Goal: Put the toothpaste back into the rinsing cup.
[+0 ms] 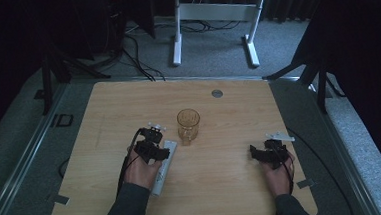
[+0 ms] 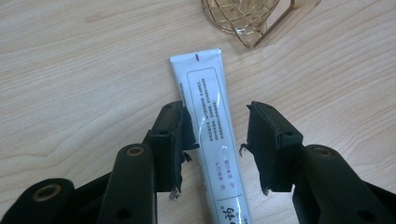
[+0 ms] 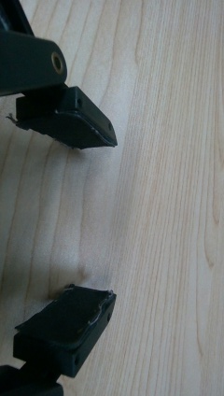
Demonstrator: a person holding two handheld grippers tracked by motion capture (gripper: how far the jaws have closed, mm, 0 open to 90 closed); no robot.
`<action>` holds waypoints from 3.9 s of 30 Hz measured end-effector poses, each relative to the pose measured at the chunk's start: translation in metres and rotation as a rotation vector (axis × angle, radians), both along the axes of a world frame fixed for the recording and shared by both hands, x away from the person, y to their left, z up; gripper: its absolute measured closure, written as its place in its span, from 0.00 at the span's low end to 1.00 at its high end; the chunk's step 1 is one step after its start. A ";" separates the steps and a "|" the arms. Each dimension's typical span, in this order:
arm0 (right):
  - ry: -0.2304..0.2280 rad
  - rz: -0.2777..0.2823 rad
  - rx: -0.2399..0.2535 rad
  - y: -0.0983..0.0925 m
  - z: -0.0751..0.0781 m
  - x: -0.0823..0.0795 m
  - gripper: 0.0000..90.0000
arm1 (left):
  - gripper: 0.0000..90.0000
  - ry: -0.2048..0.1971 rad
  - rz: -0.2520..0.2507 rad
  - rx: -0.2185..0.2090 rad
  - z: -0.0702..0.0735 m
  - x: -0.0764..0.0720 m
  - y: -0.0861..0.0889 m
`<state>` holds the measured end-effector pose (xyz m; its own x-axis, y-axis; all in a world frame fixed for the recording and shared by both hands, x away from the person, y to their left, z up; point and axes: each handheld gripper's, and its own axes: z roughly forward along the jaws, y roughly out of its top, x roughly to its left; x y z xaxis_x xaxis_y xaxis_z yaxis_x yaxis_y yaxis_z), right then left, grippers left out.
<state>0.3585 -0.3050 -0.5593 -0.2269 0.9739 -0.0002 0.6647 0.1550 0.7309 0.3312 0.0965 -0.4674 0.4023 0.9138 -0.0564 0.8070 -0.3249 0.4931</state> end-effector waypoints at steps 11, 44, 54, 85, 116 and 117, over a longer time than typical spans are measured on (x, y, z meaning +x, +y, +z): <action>0.000 0.002 0.000 0.000 0.000 0.000 0.23 | 0.59 0.042 -0.006 0.014 -0.006 0.000 -0.004; -0.001 0.003 -0.001 0.000 0.000 0.000 0.23 | 0.63 0.156 -0.003 0.032 -0.026 0.007 -0.016; -0.001 0.003 -0.001 0.000 0.000 0.000 0.23 | 0.63 0.177 -0.001 0.042 -0.031 0.010 -0.018; -0.001 0.004 -0.002 0.000 0.000 0.000 0.23 | 0.63 0.243 0.008 0.101 -0.040 0.017 -0.016; 0.000 0.003 -0.001 0.000 0.000 0.000 0.23 | 0.65 0.303 -0.020 0.150 -0.051 0.025 -0.026; -0.001 0.003 -0.001 0.000 0.000 0.000 0.23 | 0.66 0.302 -0.019 0.153 -0.051 0.025 -0.026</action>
